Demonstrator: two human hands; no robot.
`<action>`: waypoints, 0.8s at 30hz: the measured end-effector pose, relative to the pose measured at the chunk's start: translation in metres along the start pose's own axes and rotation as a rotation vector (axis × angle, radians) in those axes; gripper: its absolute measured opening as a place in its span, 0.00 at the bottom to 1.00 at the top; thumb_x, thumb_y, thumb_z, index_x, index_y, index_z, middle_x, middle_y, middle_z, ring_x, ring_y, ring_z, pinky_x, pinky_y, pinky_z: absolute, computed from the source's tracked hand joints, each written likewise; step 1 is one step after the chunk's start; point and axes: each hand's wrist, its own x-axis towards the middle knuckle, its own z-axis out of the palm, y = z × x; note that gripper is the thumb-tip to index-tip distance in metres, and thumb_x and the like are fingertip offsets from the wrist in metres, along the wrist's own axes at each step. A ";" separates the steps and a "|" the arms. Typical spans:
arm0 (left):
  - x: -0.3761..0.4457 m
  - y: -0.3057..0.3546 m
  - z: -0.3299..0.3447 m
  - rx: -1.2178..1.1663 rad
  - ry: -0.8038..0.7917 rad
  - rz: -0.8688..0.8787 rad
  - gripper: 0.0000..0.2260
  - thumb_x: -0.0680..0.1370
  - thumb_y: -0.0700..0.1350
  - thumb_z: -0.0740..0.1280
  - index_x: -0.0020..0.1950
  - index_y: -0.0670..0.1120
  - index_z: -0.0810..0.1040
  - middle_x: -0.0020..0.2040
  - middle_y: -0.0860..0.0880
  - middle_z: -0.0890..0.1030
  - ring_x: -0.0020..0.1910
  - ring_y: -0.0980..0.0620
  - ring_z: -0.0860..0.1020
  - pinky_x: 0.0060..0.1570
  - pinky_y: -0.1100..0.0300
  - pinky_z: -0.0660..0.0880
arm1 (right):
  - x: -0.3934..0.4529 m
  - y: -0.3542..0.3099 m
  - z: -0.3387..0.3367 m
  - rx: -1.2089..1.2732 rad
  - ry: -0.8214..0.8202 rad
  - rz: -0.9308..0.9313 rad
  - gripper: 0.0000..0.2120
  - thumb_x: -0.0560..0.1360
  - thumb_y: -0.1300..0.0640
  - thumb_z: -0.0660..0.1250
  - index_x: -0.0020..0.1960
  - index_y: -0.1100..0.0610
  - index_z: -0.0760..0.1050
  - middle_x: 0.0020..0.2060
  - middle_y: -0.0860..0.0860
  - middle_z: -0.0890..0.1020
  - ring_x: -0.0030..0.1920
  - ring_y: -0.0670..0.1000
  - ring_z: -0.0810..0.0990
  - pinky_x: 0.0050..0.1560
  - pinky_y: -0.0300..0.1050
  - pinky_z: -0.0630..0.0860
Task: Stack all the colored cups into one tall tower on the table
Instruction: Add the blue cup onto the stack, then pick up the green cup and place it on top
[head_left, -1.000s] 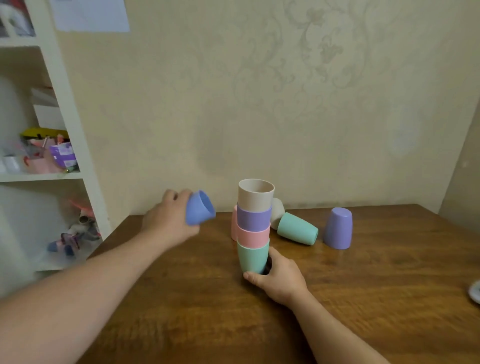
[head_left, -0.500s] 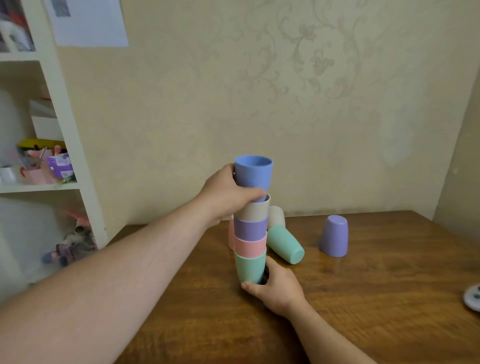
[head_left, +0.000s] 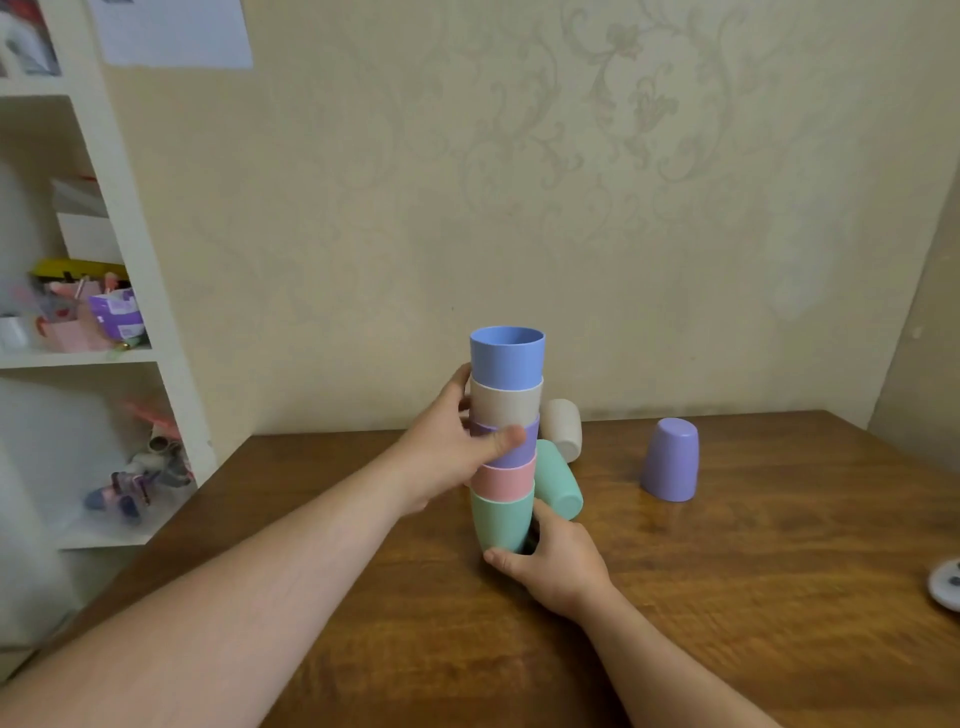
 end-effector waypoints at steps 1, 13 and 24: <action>-0.007 -0.016 0.003 0.024 -0.008 -0.012 0.37 0.71 0.52 0.84 0.70 0.76 0.68 0.61 0.68 0.84 0.58 0.68 0.82 0.47 0.70 0.80 | -0.001 0.000 -0.001 0.000 -0.003 -0.002 0.35 0.68 0.32 0.77 0.72 0.38 0.72 0.60 0.38 0.83 0.60 0.44 0.81 0.58 0.49 0.82; -0.033 -0.129 0.048 0.233 0.191 -0.137 0.36 0.60 0.66 0.82 0.66 0.65 0.77 0.59 0.64 0.84 0.56 0.62 0.83 0.58 0.55 0.83 | -0.003 0.010 -0.009 0.141 0.018 0.012 0.34 0.69 0.64 0.70 0.70 0.40 0.74 0.55 0.38 0.80 0.55 0.43 0.81 0.52 0.36 0.78; -0.033 -0.125 0.050 0.317 0.353 -0.156 0.38 0.68 0.64 0.81 0.75 0.57 0.76 0.66 0.57 0.83 0.61 0.54 0.81 0.61 0.52 0.81 | 0.066 0.000 -0.037 -0.211 0.133 0.410 0.45 0.79 0.30 0.62 0.86 0.50 0.49 0.74 0.62 0.70 0.75 0.68 0.66 0.70 0.63 0.68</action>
